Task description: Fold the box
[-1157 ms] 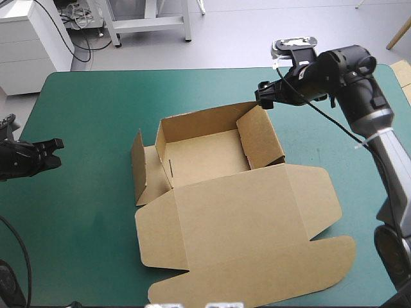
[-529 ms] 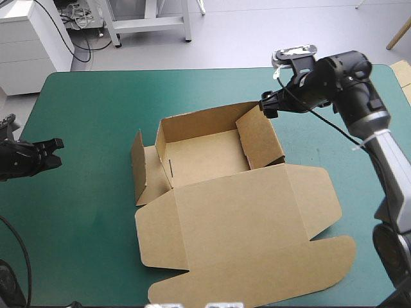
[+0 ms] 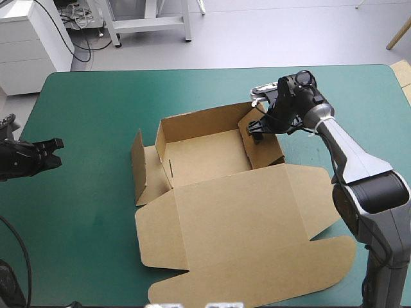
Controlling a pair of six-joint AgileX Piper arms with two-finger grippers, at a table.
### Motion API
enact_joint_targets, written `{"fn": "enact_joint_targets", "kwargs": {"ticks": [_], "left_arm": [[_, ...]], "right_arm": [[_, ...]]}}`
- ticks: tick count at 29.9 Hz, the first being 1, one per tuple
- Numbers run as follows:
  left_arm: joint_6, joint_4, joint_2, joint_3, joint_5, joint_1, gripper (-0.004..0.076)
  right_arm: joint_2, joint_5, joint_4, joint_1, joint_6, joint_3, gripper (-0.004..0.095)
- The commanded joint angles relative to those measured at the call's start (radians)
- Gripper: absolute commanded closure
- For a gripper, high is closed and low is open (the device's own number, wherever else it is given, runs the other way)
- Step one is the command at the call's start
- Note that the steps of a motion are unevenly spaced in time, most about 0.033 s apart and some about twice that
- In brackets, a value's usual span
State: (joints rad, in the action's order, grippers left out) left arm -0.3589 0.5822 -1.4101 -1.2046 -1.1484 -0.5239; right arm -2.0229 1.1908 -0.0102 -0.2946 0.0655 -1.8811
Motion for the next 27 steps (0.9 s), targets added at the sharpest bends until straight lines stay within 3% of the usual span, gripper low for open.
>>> {"fn": "enact_joint_targets", "kwargs": {"ticks": [1,5,8,10,14,22,27], "left_arm": [[0.001,0.054,0.036,-0.026,0.014,0.0,0.0732],[0.001,0.054,0.036,-0.026,0.014,0.0,0.0732],[0.001,0.054,0.036,-0.026,0.016,0.0,0.0732],[0.001,0.054,0.036,-0.026,0.016,0.0,0.0732],[0.001,0.054,0.036,-0.026,0.014,0.0,0.0732],[0.001,0.061,0.034,-0.026,0.033,0.0,0.0732],[0.017,0.063,0.034,-0.026,0.032,0.0,0.0732]], "right_arm": [[0.045,-0.021,-0.002,0.002,0.016,-0.025,0.0023],[0.043,-0.021,-0.004,0.002,0.051,-0.025,0.0033],[0.042,-0.021,-0.023,0.002,0.073,-0.025,0.0148],[0.042,-0.021,-0.036,0.002,0.076,-0.025,0.0338],[0.042,-0.021,-0.042,0.002,0.085,-0.025,0.0925],[0.084,-0.021,-0.046,0.002,0.068,-0.025,0.0929],[0.231,-0.021,-0.05,0.002,0.037,-0.025,0.093]]}}
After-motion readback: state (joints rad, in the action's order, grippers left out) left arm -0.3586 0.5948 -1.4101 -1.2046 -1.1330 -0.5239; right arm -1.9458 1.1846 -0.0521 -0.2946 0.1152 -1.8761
